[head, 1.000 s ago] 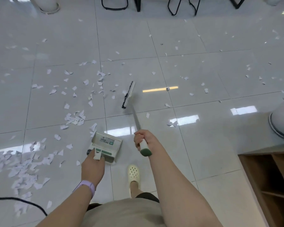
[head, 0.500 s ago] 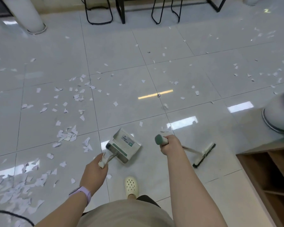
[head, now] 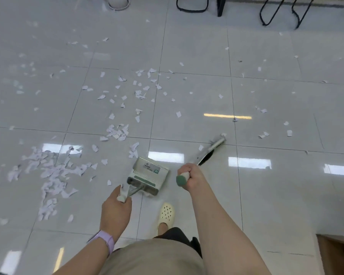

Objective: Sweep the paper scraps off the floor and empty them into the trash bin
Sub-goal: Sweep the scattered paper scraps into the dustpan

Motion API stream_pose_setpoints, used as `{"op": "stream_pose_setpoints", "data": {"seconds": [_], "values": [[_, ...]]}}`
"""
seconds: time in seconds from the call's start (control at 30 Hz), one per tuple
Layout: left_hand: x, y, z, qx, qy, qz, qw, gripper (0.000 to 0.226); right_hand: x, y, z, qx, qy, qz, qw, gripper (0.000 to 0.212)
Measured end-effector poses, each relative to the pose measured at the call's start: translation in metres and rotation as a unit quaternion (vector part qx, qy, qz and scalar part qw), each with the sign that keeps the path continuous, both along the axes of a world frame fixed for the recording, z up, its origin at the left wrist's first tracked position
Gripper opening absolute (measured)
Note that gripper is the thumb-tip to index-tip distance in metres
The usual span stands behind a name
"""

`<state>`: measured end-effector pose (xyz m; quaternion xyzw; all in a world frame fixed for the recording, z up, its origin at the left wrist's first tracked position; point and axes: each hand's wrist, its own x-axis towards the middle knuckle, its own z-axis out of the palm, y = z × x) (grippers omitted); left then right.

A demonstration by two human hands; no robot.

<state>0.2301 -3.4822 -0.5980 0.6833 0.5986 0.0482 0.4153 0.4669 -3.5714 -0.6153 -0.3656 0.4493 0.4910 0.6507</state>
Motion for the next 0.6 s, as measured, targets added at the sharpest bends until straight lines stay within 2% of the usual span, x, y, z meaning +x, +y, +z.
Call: {"op": "stream_pose_setpoints", "data": {"seconds": [0.07, 0.17, 0.23, 0.33, 0.37, 0.6], "values": [[-0.019, -0.001, 0.000, 0.010, 0.003, 0.050, 0.999, 0.029, 0.005, 0.000, -0.018, 0.071, 0.041, -0.044, 0.996, 0.053], [-0.054, -0.004, 0.001, 0.027, 0.024, 0.108, 0.993, 0.015, 0.006, 0.011, -0.021, 0.150, 0.034, -0.012, 0.988, 0.064], [-0.081, -0.010, -0.002, 0.034, 0.043, 0.142, 0.988, 0.012, -0.012, 0.030, -0.009, 0.135, 0.021, 0.081, 0.987, 0.062], [-0.121, -0.027, -0.006, 0.031, 0.057, 0.197, 0.978, 0.017, -0.064, 0.057, 0.013, 0.073, -0.043, 0.245, 0.966, 0.032], [-0.133, -0.035, -0.007, 0.029, 0.060, 0.214, 0.975, 0.019, -0.087, 0.062, 0.020, 0.068, -0.061, 0.286, 0.954, 0.028], [-0.239, -0.116, 0.001, 0.015, 0.027, 0.369, 0.929, 0.010, -0.257, 0.025, 0.062, 0.071, -0.073, 0.497, 0.862, 0.025]]}}
